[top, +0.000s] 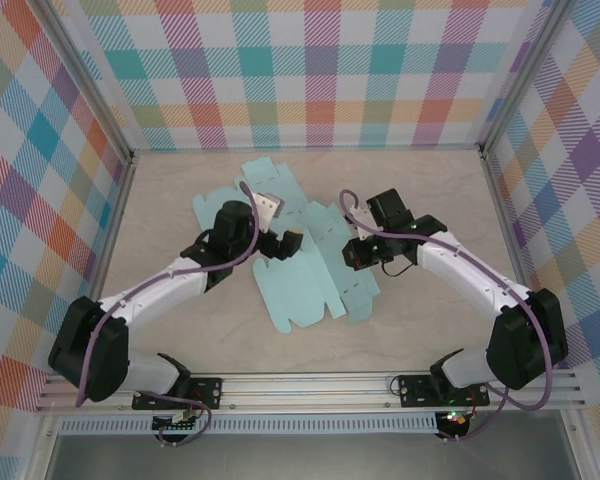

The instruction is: Fold the paper box

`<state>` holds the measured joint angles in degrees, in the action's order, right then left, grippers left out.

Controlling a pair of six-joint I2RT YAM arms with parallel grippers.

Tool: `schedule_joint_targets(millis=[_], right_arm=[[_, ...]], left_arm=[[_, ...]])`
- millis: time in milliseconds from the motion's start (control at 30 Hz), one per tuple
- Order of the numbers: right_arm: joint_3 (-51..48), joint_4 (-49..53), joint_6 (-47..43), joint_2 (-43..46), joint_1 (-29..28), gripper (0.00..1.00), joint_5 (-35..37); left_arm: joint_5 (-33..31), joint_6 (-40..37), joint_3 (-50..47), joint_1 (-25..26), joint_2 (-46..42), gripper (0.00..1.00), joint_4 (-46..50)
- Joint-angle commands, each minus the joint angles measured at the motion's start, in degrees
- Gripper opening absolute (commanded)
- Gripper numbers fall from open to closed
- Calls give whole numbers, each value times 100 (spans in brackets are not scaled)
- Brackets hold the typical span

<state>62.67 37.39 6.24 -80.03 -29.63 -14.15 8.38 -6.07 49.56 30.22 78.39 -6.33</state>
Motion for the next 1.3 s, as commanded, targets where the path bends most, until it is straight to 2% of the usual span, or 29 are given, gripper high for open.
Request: schedule_joint_targets(millis=[0,100,267,333,433,567,767,867,1000,1267], right_arm=[[352,582,-747,91,-30,2,-190],[472,640,-891,119,-25,2,-370],[661,793,-990,28,-26,2,-351],[710,822,-1003,6,-26,2,-350],[753,832,-1027,5,-26,2,-385],[812,857,-1037,-34,-26,2,-386],[911,893,-1115,-161,-26,2,-386],[931,890,-1142,-193,-26,2,-367],[940,876,-1143,-221,-26,2,-299],[922,749,-1087,-207,-26,1,-146]], left_arm=[[1614,-851,432,-420,262,100,8],[2225,-1407,811,-615,439,99,449],[2680,-2111,1404,-647,661,86,1216],[2660,-2260,1568,-649,775,80,1414],[2497,-2398,1749,-649,953,80,1547],[2731,-2517,1993,-640,1182,78,1719],[2883,-2753,2398,-622,1512,65,2056],[2792,-2797,2477,-622,1583,52,2096],[2685,-2818,2481,-622,1609,24,2038],[2449,-2673,2263,-557,1579,0,1690]])
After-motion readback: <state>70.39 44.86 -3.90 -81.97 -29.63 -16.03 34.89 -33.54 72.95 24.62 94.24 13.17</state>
